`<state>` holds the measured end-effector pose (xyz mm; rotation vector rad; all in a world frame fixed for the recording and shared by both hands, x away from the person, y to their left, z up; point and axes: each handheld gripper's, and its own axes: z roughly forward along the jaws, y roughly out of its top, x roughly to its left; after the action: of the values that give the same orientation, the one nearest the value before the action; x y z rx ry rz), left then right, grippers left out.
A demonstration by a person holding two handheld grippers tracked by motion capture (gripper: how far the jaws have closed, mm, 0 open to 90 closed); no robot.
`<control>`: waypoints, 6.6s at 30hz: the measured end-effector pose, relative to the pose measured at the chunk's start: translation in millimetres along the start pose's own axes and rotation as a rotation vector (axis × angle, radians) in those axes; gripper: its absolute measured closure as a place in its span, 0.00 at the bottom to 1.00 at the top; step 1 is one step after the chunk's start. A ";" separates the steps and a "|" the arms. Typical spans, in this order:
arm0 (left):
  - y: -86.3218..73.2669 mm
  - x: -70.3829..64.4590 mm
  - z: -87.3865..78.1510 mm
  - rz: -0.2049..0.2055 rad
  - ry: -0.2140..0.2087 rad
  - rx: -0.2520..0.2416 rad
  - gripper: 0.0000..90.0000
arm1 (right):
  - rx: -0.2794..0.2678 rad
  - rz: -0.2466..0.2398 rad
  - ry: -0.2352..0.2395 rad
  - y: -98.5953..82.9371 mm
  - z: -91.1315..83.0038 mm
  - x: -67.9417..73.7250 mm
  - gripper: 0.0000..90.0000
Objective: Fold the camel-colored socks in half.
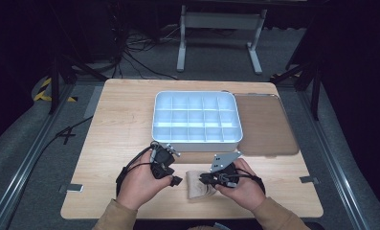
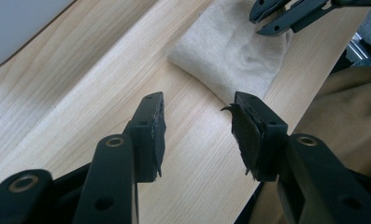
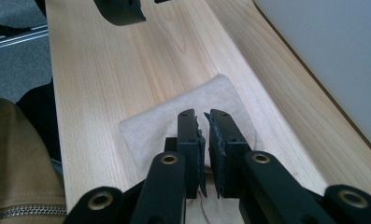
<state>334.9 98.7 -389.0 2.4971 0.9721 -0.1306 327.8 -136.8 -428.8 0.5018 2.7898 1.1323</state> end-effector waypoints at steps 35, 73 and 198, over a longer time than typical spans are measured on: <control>35.4 -10.9 66.0 0.129 -0.009 0.145 0.68 | 0.029 0.063 -0.038 -34.8 -2.4 -5.4 0.87; 19.6 4.0 34.8 0.076 -0.046 0.097 0.67 | -0.030 0.077 -0.007 -36.8 -6.7 -6.5 0.88; 42.9 -37.5 57.3 0.398 -0.078 0.004 0.93 | 0.145 0.151 -0.048 -48.7 -4.7 -9.8 0.95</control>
<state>339.5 22.2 -414.6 2.6119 0.4296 -0.1024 323.1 -175.9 -459.5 0.7545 2.8461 0.9333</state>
